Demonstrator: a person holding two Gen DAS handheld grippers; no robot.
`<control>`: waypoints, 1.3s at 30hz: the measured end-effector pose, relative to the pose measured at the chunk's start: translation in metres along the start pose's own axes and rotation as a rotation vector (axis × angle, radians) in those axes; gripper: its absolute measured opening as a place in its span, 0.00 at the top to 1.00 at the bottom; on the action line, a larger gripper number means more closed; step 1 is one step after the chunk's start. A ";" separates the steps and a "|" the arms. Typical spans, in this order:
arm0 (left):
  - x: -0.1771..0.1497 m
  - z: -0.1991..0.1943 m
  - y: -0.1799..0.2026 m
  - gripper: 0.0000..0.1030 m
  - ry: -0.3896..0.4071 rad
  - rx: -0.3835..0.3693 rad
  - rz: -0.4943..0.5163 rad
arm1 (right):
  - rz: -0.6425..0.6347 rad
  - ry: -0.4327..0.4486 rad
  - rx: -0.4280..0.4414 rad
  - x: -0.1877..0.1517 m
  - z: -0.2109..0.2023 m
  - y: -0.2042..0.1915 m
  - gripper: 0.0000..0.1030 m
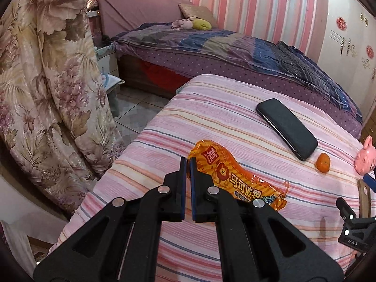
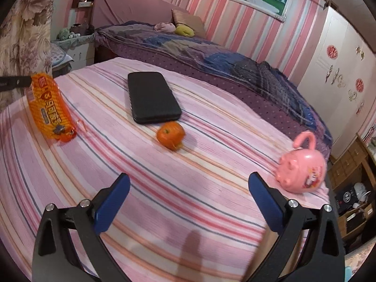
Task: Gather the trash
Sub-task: 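Lift the snack package with the left gripper while the right gripper approaches the orange fruit, then grasp the orange fruit with the right gripper, then carry the snack package and orange over the basket with both grippers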
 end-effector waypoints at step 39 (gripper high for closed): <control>0.006 -0.013 0.015 0.99 0.003 -0.044 -0.014 | -0.071 -0.040 0.117 0.034 0.056 -0.020 0.74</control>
Point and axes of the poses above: each gripper's, at about its wrist camera, not at the fingertips, and z roughly the way its jaws point, y to its right, x to its top, the point moved 10 cm from there along z, roughly the way its jaws point, and after that the axes turned 7 degrees about -z, right-handed, at the moved point
